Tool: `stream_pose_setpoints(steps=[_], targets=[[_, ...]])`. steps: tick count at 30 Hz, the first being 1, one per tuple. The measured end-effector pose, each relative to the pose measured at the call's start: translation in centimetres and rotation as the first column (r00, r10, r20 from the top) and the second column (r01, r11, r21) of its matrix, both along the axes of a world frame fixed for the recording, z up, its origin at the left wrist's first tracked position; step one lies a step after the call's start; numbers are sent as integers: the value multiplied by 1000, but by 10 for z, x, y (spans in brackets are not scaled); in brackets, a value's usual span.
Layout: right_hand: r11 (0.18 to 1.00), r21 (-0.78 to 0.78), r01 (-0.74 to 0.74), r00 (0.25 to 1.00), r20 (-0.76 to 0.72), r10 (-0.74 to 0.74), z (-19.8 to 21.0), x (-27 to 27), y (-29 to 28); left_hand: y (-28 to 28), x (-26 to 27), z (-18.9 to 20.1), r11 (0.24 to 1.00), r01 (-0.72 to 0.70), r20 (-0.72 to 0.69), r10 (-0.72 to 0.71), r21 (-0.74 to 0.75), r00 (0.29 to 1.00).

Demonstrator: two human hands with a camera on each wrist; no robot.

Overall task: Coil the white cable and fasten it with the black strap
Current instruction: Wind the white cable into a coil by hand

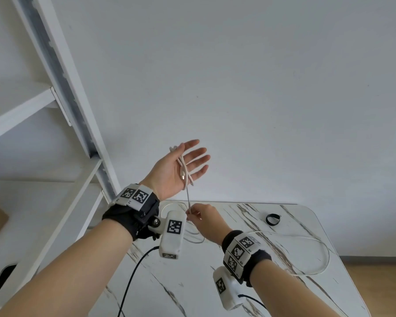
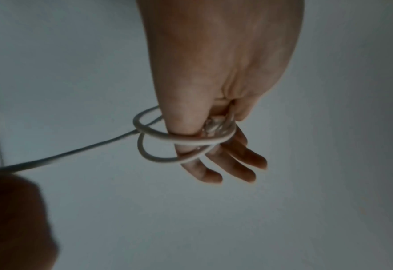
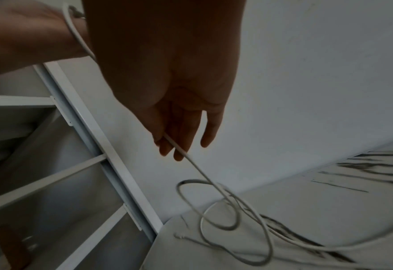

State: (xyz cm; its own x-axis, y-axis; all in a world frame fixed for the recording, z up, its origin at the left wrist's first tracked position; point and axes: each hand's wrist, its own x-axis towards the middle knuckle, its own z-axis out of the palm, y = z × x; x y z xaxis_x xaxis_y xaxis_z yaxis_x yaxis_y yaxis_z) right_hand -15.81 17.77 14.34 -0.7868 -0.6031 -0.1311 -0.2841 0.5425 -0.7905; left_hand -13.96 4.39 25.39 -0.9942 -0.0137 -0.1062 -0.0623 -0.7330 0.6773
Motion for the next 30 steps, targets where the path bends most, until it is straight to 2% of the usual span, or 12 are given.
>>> stream_pose_setpoints(steps=[4,8,12,16,20,25,30], targets=[[1000,4,-6,998,63,6,-10,3,9,-11,-10,6,992,-111,-15,110,-56,994],[995,-89,38,998,61,-33,-5,3,15,-20,-15,5,973,-144,-10,145,-182,989],[997,-73,-23,997,-79,17,5,-3,18,-23,-17,-10,924,-137,21,154,-356,988],[996,-60,-63,974,-222,48,15,-7,19,-25,-17,-24,881,-128,46,168,-455,985],[988,-109,-109,938,-339,67,26,-10,18,-22,-13,-33,834,-57,92,127,-548,988],[974,-132,-185,901,-417,115,44,-9,13,-16,-4,-39,770,102,215,47,-629,975],[964,-91,-250,878,-440,186,68,-16,11,-7,7,-40,752,246,342,-29,-612,939]])
